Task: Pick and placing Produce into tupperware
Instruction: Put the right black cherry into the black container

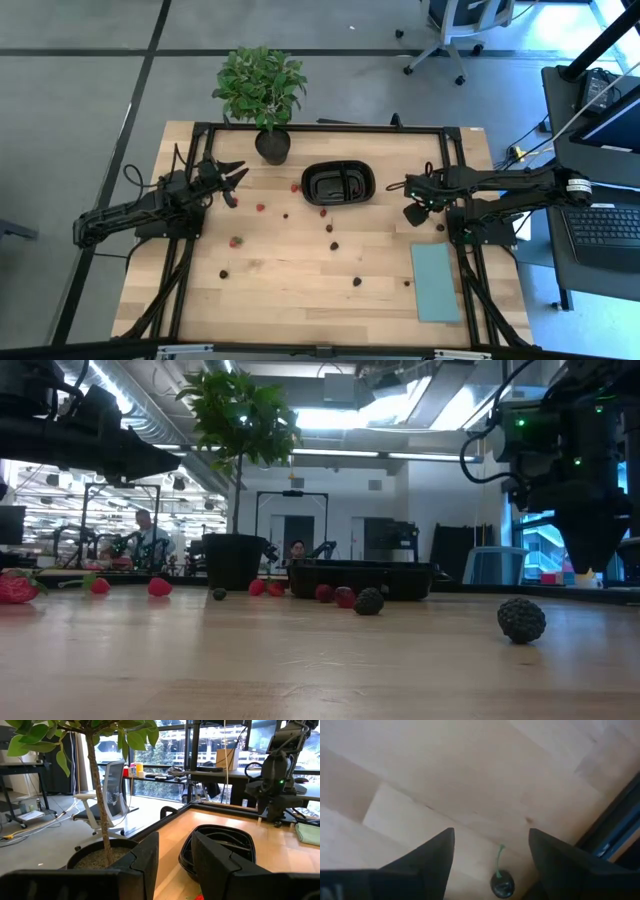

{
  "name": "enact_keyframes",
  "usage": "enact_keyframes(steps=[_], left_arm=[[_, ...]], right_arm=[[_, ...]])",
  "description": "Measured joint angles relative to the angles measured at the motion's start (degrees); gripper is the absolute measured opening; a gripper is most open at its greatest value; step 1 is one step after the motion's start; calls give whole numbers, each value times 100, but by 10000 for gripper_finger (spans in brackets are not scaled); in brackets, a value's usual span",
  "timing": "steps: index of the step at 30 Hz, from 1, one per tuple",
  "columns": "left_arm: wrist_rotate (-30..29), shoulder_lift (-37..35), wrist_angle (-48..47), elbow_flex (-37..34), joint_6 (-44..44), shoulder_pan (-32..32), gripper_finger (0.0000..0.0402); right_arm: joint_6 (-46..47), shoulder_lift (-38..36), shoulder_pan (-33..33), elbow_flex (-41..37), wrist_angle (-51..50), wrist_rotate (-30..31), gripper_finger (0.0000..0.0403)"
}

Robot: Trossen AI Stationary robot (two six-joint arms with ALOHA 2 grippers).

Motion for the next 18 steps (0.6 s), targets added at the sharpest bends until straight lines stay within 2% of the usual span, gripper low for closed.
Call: enact_keyframes(steps=[6,10,14,18], left_arm=[[0,-1,1,-1,0,1,110],[2,0,0,-2,-1,1,110],[1,-1,2,0,-1,1,110],[2,-2,2,-2,-2,2,110]], right_arm=[[-568,0,0,0,-57,-8,231],[-606,2,0,-150,81,-22,217],[-877,117,0,-258,221,-401,209],[-1030,411,0,-258,226,-509,205]])
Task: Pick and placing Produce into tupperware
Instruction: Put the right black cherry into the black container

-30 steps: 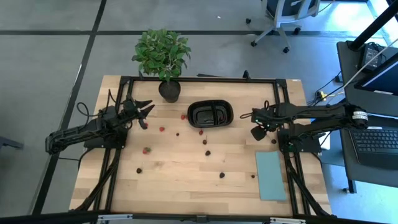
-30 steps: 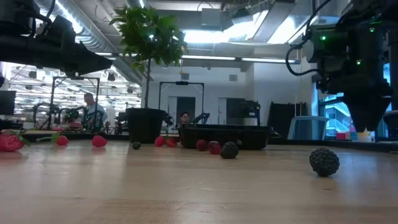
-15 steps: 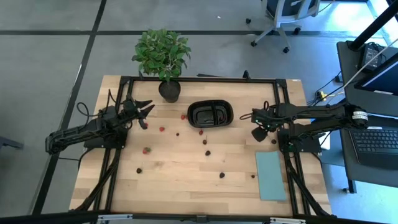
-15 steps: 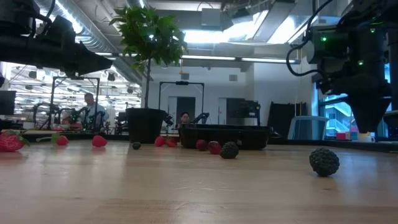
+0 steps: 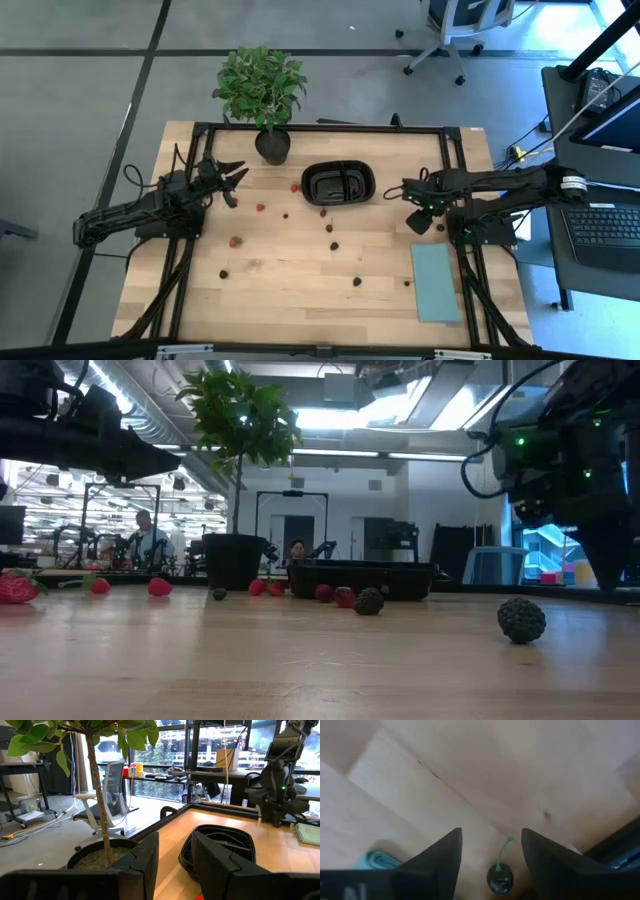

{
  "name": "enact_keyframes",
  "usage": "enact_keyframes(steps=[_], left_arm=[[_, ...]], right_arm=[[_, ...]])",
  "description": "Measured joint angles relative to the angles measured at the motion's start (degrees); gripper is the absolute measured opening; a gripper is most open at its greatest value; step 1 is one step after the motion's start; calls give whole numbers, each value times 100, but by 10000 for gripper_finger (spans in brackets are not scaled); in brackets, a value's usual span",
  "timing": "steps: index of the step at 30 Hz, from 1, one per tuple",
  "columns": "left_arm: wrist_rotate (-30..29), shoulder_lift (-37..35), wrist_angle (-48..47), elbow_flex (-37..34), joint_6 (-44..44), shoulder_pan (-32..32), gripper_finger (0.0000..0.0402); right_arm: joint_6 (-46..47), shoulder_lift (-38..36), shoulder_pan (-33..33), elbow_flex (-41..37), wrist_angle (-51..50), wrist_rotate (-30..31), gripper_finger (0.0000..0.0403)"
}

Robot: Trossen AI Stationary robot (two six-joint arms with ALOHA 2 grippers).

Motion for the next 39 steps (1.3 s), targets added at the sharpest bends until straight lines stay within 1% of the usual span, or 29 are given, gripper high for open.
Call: enact_keyframes(steps=[10,18,21,29,32,35,39], left_arm=[[0,0,-2,0,2,0,110],[0,1,-1,1,1,0,110],[0,2,0,1,0,-1,110],[0,0,-2,1,2,-1,110],[0,2,-2,1,2,-2,110],[0,2,-1,2,0,-1,110],[0,0,-2,2,2,0,110]], right_arm=[[-18,909,0,0,-23,-44,196],[-18,1191,0,7,-56,-214,191],[-18,1196,-3,7,-111,-347,178],[-6,1196,0,7,-187,-356,119],[83,1196,0,7,-187,-356,102],[151,1196,0,7,-185,-354,93],[149,1196,0,7,-185,-352,93]])
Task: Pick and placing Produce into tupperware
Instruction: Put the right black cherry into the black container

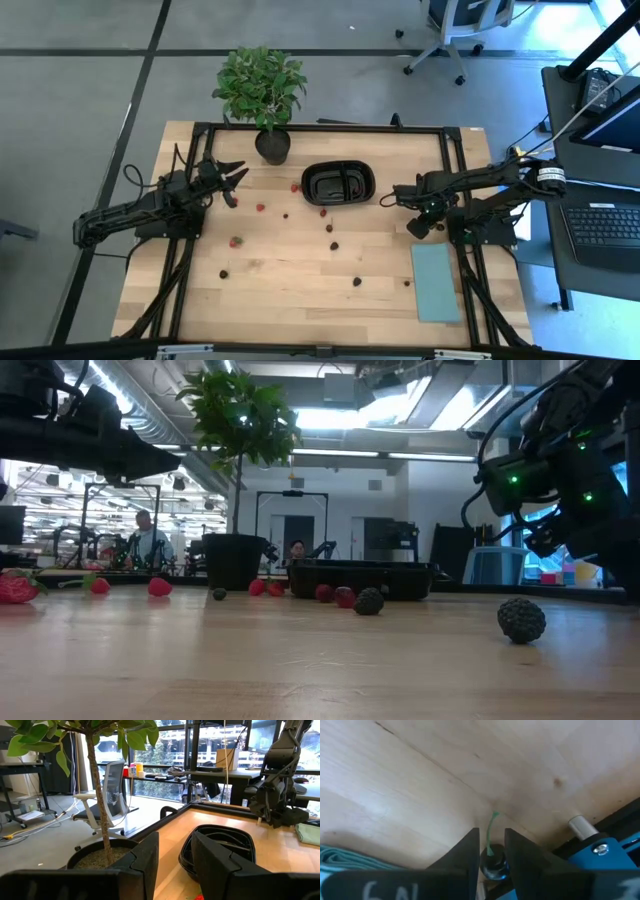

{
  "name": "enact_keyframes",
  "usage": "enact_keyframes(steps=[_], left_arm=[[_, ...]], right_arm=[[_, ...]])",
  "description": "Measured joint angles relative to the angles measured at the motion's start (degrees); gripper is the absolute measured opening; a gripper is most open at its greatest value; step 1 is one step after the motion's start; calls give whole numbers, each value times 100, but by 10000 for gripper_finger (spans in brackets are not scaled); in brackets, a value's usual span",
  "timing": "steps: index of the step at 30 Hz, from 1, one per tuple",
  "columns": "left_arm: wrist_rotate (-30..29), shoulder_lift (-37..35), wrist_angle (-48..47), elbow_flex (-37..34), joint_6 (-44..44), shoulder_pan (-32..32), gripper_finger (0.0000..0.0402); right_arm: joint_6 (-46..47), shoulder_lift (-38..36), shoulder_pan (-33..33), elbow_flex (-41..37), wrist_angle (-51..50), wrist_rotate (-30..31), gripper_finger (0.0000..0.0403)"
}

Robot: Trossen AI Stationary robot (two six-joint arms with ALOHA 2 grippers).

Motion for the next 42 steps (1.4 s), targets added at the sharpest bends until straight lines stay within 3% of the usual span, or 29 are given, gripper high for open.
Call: enact_keyframes(steps=[17,29,36,42], left_arm=[[0,2,2,-1,-1,-2,110],[0,0,2,0,-2,0,110],[0,0,0,-2,-2,0,110],[0,1,0,0,-2,-2,110]], right_arm=[[-104,533,-4,28,39,9,96],[-330,539,2,7,50,122,8],[-329,536,3,53,9,222,5],[-561,460,0,539,36,438,4]])
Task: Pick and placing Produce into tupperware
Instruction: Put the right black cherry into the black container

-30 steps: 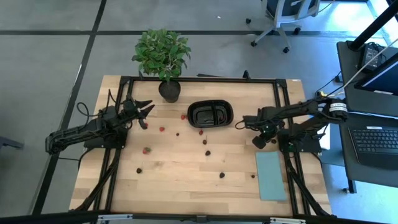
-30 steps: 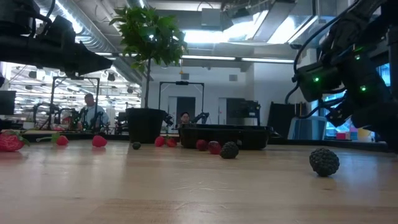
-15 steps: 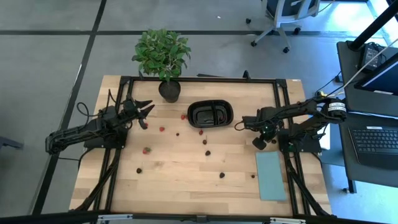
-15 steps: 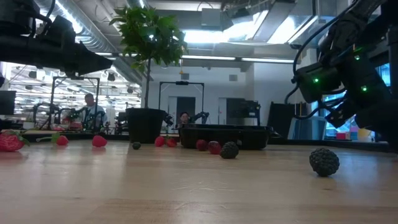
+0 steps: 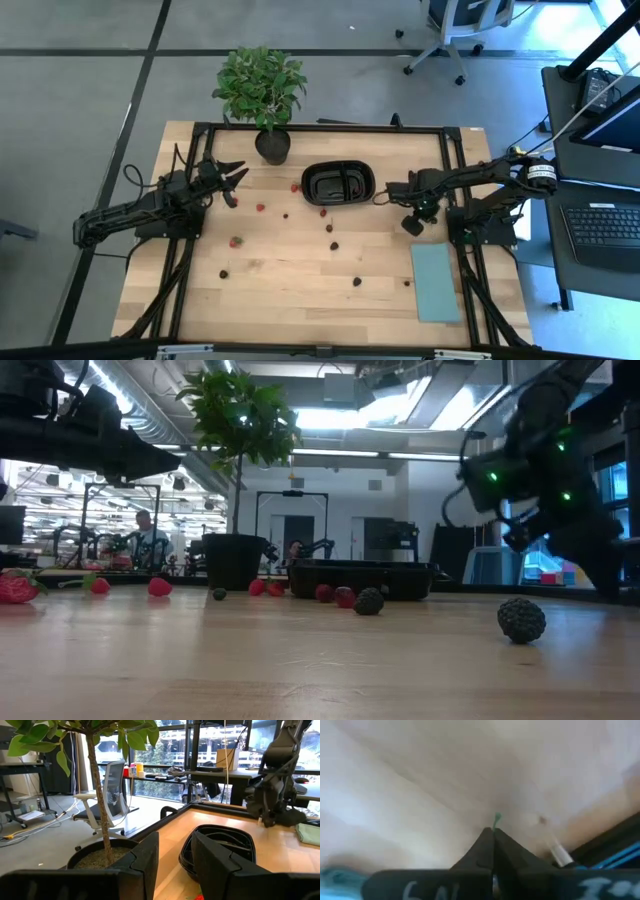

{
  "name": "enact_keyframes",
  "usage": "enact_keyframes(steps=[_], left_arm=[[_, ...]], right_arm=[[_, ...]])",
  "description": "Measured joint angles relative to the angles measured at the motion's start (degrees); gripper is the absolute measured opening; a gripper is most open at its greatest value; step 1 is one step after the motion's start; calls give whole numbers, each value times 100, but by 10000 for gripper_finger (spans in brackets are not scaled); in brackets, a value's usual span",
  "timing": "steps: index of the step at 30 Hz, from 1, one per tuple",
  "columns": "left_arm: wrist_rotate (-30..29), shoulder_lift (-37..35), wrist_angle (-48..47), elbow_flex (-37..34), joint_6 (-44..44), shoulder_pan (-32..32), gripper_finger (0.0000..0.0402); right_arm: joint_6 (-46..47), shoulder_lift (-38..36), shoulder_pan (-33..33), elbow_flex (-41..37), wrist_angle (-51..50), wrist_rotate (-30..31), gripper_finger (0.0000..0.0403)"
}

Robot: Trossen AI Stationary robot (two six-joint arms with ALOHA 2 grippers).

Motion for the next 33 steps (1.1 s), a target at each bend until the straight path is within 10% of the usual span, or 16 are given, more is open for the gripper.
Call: enact_keyframes(steps=[14,33], left_arm=[[0,-2,1,-2,0,2,110],[1,0,0,-2,1,-1,110]], right_arm=[[-1683,-4,0,1519,1898,718,2],[-3168,416,-70,1270,5063,694,2]])
